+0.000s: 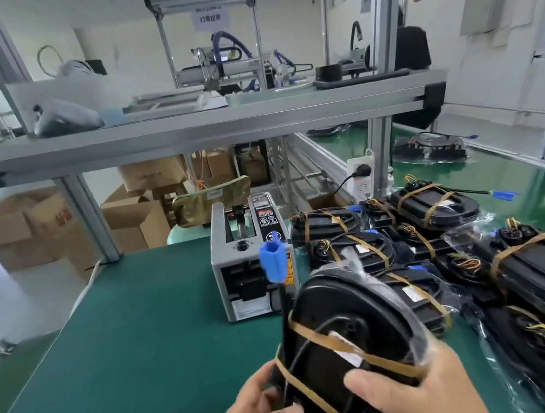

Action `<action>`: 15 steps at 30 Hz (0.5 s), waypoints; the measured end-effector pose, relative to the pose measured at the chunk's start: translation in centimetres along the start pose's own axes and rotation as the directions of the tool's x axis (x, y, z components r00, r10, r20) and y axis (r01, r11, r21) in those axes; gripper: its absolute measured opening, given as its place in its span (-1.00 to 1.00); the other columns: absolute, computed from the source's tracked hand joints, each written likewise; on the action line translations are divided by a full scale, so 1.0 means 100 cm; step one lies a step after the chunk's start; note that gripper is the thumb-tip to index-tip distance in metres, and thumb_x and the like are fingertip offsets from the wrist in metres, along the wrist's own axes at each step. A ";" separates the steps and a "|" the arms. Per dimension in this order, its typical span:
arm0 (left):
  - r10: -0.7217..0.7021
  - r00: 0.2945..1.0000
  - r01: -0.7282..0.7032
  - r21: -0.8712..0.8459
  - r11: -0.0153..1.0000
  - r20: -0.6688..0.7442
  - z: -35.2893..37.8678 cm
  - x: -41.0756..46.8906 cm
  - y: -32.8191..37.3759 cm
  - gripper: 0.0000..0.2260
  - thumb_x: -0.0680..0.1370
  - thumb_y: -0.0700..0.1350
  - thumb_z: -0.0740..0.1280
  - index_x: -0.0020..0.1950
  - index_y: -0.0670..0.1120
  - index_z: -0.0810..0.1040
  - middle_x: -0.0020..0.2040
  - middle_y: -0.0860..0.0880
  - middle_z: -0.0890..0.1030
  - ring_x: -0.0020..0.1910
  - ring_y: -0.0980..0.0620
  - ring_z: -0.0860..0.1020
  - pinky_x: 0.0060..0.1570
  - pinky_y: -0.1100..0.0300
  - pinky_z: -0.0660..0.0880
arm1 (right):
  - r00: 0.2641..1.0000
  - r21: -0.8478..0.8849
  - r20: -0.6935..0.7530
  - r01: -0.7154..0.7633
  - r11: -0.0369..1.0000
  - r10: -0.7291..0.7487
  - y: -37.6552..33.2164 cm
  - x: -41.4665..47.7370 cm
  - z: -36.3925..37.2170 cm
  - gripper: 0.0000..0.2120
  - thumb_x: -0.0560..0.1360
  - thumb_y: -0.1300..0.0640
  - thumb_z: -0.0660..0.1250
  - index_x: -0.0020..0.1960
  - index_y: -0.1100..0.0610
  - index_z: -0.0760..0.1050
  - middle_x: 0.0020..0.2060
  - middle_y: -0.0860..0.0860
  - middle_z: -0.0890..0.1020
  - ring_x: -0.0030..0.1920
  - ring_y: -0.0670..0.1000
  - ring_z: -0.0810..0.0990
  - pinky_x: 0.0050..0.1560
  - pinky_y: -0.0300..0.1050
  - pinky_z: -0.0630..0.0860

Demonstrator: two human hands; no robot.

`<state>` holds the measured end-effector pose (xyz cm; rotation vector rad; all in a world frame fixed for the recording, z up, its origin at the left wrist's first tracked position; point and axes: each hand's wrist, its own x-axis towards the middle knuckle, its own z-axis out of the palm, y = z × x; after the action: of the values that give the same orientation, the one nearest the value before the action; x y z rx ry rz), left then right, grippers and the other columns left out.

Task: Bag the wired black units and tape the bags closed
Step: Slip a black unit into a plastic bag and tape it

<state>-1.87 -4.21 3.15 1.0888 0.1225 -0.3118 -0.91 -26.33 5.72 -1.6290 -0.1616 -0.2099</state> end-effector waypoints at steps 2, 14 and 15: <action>-0.020 0.999 0.022 0.039 0.999 -0.049 -0.005 -0.002 0.006 -0.23 0.04 -0.41 0.52 0.27 -0.30 0.53 0.09 -0.40 0.63 0.05 -0.32 0.65 0.24 -0.15 0.45 | 0.982 -0.025 0.181 0.067 0.997 -0.061 -0.022 0.006 0.013 -0.37 0.05 -0.07 0.56 0.12 -0.16 0.53 0.02 -0.40 0.64 0.08 -0.29 0.62 -0.01 -0.47 0.52; 0.905 0.382 -0.662 0.739 0.128 0.186 0.025 -0.053 0.106 -0.63 0.40 0.32 0.42 0.17 0.31 0.54 0.06 0.14 0.56 0.07 0.16 0.55 0.14 0.26 0.46 | 0.907 0.034 0.401 0.129 0.991 -0.132 -0.028 0.025 0.019 -0.31 0.27 0.25 0.61 0.24 -0.30 0.52 0.13 -0.17 0.68 0.13 -0.14 0.66 0.12 -0.38 0.52; 0.867 0.371 -0.616 0.787 -0.038 0.332 0.033 -0.057 0.117 -0.71 0.46 0.27 0.38 0.17 0.32 0.53 0.07 0.25 0.54 0.11 0.19 0.53 0.14 0.33 0.40 | 0.905 0.008 0.410 0.124 0.992 -0.117 -0.028 0.026 0.021 -0.31 0.26 0.20 0.62 0.24 -0.31 0.50 0.15 -0.16 0.67 0.16 -0.11 0.65 0.16 -0.29 0.54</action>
<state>-3.82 -1.11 16.08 2.0185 -0.5023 1.0097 1.01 -24.12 8.93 -1.6664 -0.5859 0.0419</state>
